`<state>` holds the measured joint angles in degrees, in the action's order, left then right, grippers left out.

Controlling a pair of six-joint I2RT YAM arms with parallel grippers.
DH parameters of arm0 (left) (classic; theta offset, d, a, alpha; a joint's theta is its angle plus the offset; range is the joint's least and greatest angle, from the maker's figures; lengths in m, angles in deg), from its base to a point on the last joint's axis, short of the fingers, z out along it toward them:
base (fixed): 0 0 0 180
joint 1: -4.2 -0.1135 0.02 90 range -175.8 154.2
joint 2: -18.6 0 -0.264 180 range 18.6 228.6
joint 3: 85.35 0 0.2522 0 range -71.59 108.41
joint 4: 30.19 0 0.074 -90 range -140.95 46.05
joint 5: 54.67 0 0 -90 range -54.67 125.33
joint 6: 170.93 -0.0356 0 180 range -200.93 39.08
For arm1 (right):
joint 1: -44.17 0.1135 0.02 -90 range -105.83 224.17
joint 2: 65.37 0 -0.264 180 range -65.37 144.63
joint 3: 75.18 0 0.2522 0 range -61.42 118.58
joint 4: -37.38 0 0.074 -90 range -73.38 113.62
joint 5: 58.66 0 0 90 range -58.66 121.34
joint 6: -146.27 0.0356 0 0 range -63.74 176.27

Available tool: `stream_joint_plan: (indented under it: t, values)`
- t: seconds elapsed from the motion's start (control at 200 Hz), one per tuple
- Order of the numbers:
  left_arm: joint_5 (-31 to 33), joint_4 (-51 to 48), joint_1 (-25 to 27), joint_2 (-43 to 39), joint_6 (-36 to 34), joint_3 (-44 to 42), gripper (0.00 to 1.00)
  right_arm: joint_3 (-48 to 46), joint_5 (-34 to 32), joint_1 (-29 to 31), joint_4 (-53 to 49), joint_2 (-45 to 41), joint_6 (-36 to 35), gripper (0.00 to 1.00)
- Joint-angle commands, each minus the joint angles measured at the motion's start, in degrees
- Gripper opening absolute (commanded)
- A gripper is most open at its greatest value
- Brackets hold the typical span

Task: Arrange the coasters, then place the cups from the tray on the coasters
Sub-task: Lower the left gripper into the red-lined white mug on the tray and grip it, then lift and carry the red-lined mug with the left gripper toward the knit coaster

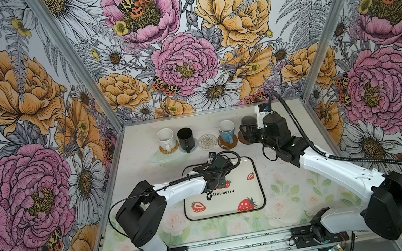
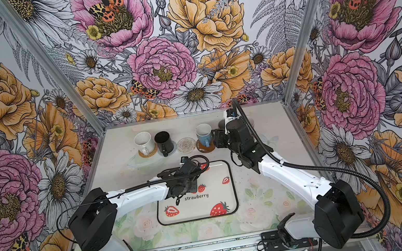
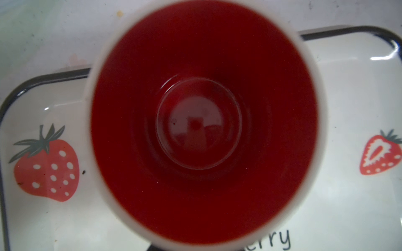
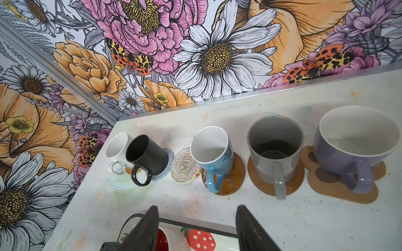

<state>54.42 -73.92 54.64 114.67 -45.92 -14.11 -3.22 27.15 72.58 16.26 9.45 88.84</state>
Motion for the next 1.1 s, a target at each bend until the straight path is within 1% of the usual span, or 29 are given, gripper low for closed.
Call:
stream_joint_plan:
  t: [0.0,0.17,0.27,0.876,1.096]
  values:
    - [2.1,2.0,-0.9,0.6,-0.6,-0.1,0.19,0.2,0.7,-0.6,1.8,0.9,0.6,0.59]
    - [2.2,1.9,-0.8,0.7,-0.6,-0.1,0.09,0.2,1.0,-0.6,1.9,0.9,0.6,0.59]
    - [2.3,1.9,-0.6,0.4,-0.6,-0.1,0.00,0.1,1.1,-0.6,1.9,0.9,0.6,0.59]
    - [5.6,1.8,1.0,-7.0,-0.1,-2.2,0.00,-0.1,1.3,-0.7,1.9,0.7,0.7,0.59]
    - [5.9,1.7,1.2,-9.4,-0.2,-2.0,0.00,0.0,1.6,-0.7,2.0,0.8,0.7,0.59]
